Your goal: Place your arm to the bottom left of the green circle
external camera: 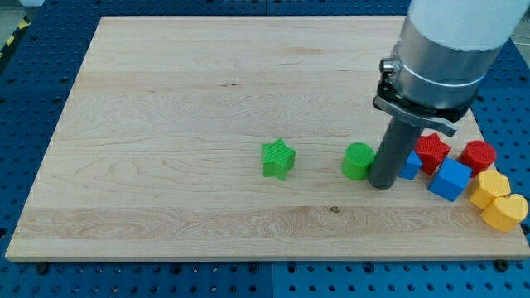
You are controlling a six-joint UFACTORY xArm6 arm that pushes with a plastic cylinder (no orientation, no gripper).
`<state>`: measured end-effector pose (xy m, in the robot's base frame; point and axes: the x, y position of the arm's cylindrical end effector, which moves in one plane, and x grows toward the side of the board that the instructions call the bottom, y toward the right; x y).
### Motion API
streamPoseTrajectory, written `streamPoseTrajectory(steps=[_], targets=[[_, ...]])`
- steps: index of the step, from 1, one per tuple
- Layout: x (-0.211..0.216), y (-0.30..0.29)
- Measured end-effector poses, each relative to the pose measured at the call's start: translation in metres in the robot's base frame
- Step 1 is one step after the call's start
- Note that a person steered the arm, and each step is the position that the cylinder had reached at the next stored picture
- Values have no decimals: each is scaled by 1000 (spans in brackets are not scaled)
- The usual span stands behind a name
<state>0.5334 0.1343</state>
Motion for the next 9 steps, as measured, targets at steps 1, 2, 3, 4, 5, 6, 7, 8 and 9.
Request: streamPoseTrajectory(steps=[1,2,3,4,5,6,7,8,9], targets=[[12,-8],[21,-18],[21,-24],[21,-24],[18,-33],[14,-37],[7,-40],[-1,-47],[10,-53]])
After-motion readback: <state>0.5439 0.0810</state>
